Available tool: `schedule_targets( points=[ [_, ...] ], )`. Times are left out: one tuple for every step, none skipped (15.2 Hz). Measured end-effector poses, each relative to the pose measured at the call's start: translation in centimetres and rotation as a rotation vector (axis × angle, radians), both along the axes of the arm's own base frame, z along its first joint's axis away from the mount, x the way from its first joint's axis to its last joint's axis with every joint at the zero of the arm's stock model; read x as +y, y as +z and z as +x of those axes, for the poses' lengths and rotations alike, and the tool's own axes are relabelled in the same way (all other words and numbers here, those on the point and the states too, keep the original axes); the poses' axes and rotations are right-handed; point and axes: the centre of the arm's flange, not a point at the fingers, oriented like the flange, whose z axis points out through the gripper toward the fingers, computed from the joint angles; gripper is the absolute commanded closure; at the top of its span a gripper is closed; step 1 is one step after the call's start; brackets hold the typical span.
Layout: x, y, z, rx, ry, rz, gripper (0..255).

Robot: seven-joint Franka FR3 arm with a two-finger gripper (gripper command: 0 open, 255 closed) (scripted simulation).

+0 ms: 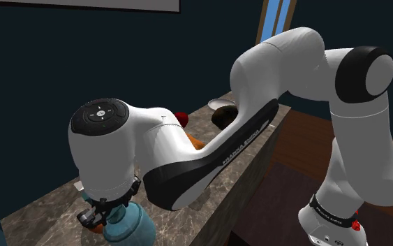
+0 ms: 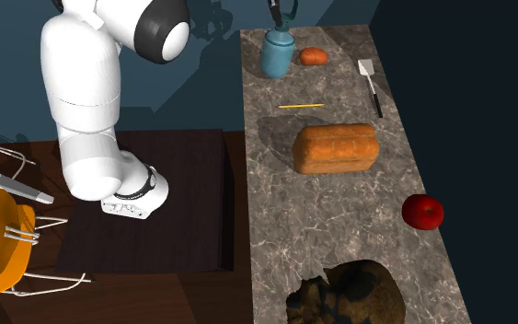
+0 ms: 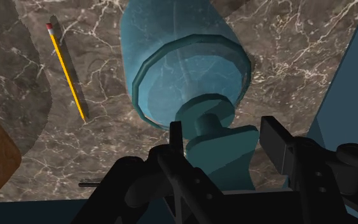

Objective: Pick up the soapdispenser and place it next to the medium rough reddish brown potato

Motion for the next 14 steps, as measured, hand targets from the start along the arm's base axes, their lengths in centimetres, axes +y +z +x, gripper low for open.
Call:
schedule_targets(
  points=[
    [0.0,0.0,0.0,0.000,0.000,0.000,255],
    [0.0,0.0,0.0,0.000,0.000,0.000,0],
    [0.0,0.0,0.0,0.000,0.000,0.000,0],
    [0.0,0.0,0.0,-0.001,0.000,0.001,0],
    [0.0,0.0,0.0,-0.001,0.000,0.001,0],
    [0.0,0.0,0.0,-0.001,0.000,0.001,0],
    [0.0,0.0,0.0,-0.001,0.000,0.001,0],
    [0.0,0.0,0.0,-0.001,0.000,0.001,0],
    [0.1,0.5,-0.2,-0.001,0.000,0.001,0],
    [0.1,1.5,-0.4,-0.001,0.000,0.001,0],
    [0.2,2.6,-0.8,-0.001,0.000,0.001,0],
    [0.2,3.6,-0.9,-0.001,0.000,0.002,0],
    [0.2,4.3,-1.1,-0.001,0.000,0.002,0],
    [0.1,4.5,-1.3,-0.001,0.000,0.002,0]
  ],
)
